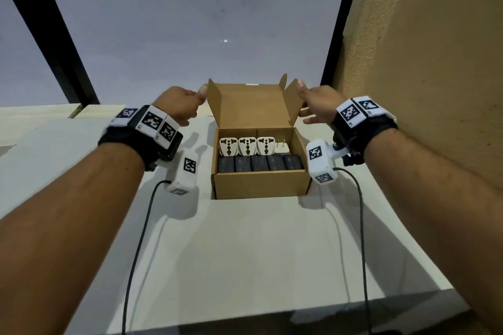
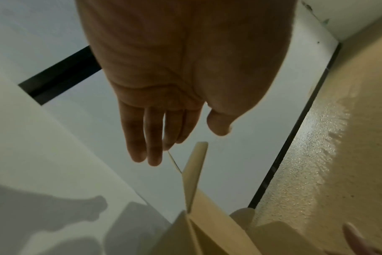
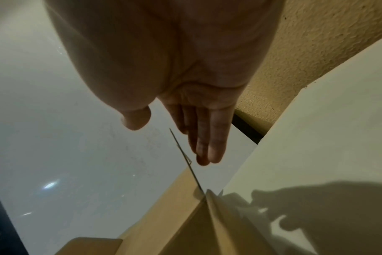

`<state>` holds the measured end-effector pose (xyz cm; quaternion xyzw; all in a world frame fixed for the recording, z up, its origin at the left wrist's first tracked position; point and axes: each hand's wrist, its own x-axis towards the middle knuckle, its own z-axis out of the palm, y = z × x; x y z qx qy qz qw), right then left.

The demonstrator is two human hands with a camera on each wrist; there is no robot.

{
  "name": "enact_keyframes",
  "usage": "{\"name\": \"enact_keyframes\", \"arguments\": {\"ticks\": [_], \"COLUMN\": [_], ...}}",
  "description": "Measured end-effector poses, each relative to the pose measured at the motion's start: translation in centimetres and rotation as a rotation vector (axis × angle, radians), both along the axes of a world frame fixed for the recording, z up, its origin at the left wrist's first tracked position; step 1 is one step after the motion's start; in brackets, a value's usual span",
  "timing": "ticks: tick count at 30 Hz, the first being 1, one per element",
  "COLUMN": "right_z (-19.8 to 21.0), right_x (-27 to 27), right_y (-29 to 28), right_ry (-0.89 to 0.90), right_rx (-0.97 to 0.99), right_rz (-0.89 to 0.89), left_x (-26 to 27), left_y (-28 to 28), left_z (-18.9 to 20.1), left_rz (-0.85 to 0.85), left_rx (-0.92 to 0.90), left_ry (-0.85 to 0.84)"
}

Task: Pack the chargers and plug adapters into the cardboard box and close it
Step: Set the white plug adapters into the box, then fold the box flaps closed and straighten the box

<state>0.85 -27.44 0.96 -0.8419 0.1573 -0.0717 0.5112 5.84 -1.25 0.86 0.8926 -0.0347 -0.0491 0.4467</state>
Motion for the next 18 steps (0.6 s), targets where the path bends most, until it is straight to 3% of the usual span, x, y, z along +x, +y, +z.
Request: {"name": "enact_keyframes", "arguments": {"ticks": [6, 12, 18], "right_z": [0.8, 1.3, 0.5], "right_x": [-0.9, -3.3, -5.8], "right_y": [0.1, -0.7, -0.1], "right_ry": [-0.004, -0.053, -0.084], "right_rx": [0.059, 0.093, 0.017], "right_rz": [0.060, 0.085, 0.169], "left_x": [-1.4, -3.5, -6.3], "left_y": [-1.4, -1.5, -0.8], "left_z": [0.4, 0.5, 0.0], "left_rz": [-0.104, -0.093, -0.208], "left_rx": [-0.260, -0.280, -0.208], "left_ry": [0.088, 0.014, 0.038]}}
